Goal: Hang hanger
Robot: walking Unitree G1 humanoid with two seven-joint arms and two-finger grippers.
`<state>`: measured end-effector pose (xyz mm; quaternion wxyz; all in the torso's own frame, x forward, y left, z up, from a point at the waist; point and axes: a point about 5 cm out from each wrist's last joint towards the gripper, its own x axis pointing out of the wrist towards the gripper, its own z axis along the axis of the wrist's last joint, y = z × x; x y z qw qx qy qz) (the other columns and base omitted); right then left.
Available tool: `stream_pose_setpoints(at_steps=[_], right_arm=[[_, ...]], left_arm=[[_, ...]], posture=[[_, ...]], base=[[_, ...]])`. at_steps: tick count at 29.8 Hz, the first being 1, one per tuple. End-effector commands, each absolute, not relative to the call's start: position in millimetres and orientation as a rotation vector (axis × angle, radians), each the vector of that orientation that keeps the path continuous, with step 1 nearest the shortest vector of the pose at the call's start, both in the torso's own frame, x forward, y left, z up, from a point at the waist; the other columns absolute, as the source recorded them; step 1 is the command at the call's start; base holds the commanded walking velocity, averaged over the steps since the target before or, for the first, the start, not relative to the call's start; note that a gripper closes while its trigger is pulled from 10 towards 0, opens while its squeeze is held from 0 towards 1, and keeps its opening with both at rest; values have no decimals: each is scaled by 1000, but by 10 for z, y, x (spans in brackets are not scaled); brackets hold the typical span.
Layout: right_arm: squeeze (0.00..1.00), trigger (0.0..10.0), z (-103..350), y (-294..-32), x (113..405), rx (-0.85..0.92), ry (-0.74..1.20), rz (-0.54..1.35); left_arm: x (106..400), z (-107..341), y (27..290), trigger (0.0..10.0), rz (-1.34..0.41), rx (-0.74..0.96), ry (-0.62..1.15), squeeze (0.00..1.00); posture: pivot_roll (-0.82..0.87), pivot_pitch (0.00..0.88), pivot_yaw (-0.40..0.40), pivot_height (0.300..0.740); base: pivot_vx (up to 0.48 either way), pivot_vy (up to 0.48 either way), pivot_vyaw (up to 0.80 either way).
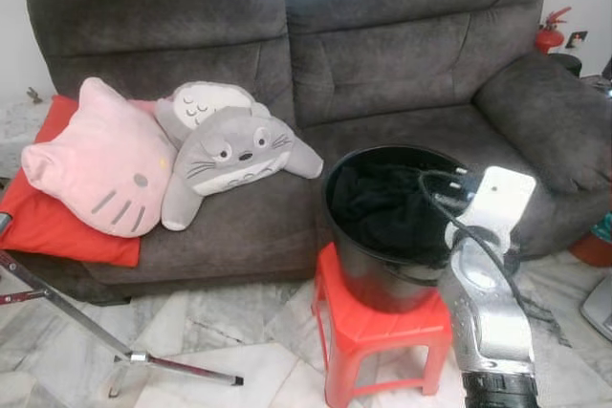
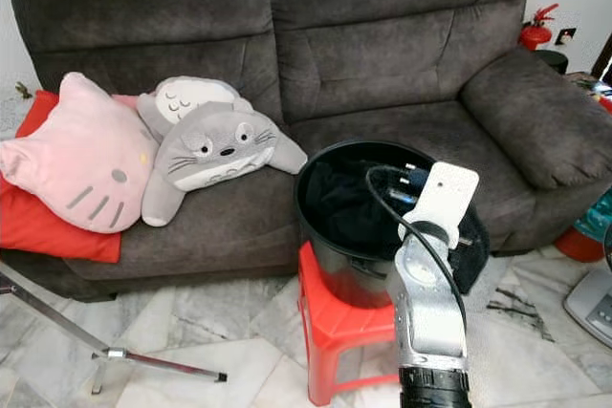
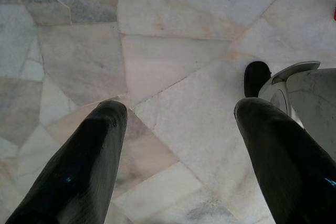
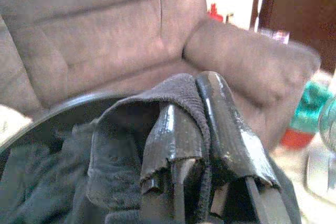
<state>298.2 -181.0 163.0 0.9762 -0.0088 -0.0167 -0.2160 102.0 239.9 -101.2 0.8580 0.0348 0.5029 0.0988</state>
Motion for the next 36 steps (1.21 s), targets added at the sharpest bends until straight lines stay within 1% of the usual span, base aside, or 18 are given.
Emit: stream_pose_setpoints(at_steps=[1,5,9,13,14,20,26,30,33,36], right_arm=[[0,10000,1741,-1727,2935,-62,-117,-379],[0,10000,1728,-1707,2850,-84,-144,-351],[0,10000,1648,-1734,2807,-94,-110,-353],[0,10000,1565,-1892,2751,-141,-83,-377],[0,10000,1557,-1947,2747,-178,-82,-380],[0,10000,1528,-2058,2754,-201,-69,-404],[0,10000,1547,-1999,2829,-195,-86,-345],[0,10000,1559,-1974,2857,-202,-85,-341],[0,10000,1556,-1913,2860,-297,-93,-271],[0,10000,1504,-1914,2829,-315,-78,-253]], left_arm=[[972,-1010,2450,10000,218,89,1065,0],[970,-1007,2456,10000,236,74,1053,0],[967,-1003,2472,10000,250,65,1049,0],[957,-997,2504,10000,270,60,1048,0],[956,-994,2514,10000,274,61,1048,0],[954,-992,2524,10000,276,59,1048,0],[952,-997,2509,10000,278,33,1046,0],[953,-999,2499,10000,283,23,1043,0],[954,-999,2497,10000,284,22,1043,0],[954,-1000,2495,10000,283,20,1042,0]], posture=[[-185,0,97,740],[-177,0,95,740],[-174,0,101,740],[-167,4,107,740],[-165,11,109,740],[-161,12,107,740],[-150,21,104,740],[-145,25,102,740],[-150,28,99,740],[-151,28,98,740]], base=[[0,0,0],[0,0,0],[0,0,0],[0,0,0],[0,0,0],[0,0,0],[0,0,0],[0,0,0],[0,0,0],[0,0,0]])
